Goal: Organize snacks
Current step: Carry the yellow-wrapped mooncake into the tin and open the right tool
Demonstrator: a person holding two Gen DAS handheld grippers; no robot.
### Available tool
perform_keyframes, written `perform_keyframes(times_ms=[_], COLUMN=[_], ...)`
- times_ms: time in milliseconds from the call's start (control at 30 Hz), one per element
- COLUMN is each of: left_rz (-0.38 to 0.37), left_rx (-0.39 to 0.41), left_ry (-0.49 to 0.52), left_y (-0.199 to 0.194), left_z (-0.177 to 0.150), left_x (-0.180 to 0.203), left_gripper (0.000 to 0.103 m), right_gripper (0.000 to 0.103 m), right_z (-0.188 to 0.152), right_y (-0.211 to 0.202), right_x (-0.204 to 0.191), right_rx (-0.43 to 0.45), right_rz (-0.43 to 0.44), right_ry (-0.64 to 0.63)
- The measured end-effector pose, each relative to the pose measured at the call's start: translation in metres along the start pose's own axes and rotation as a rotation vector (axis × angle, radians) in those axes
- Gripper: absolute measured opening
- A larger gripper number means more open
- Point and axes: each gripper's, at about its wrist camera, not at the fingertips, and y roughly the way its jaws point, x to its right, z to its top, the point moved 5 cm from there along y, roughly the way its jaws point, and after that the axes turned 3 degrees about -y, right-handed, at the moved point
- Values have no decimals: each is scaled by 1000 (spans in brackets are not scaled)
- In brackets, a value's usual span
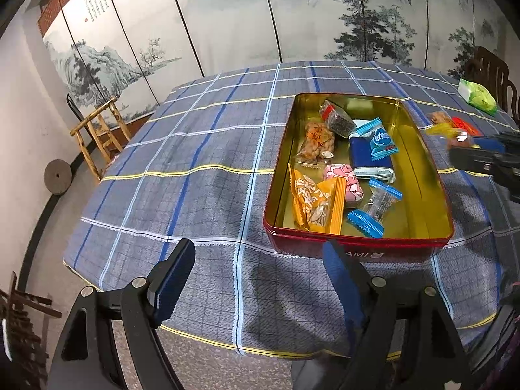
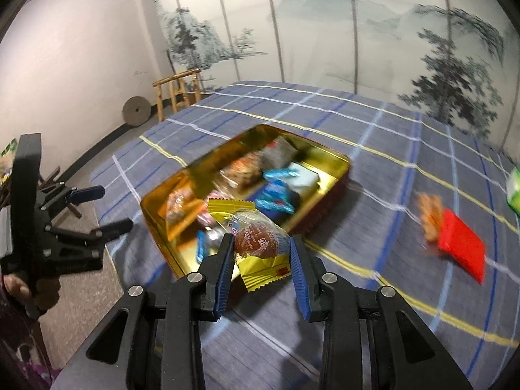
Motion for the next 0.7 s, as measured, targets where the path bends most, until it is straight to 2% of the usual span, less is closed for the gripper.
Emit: perform_keyframes(times_ms=[267, 700], left_rz=[4, -8], left_rx=[8, -4], left_ry=[12, -10], left_y=[0, 5], left_z=[-3, -10], left_x=[-2, -15], left_gripper=[80, 80], right_gripper=[35, 35], right_z=[17, 33], right_y=[38, 73], right_x=[-12, -15], right_rx=[-47, -103], right_rz=[19, -6], right_ry=[10, 7])
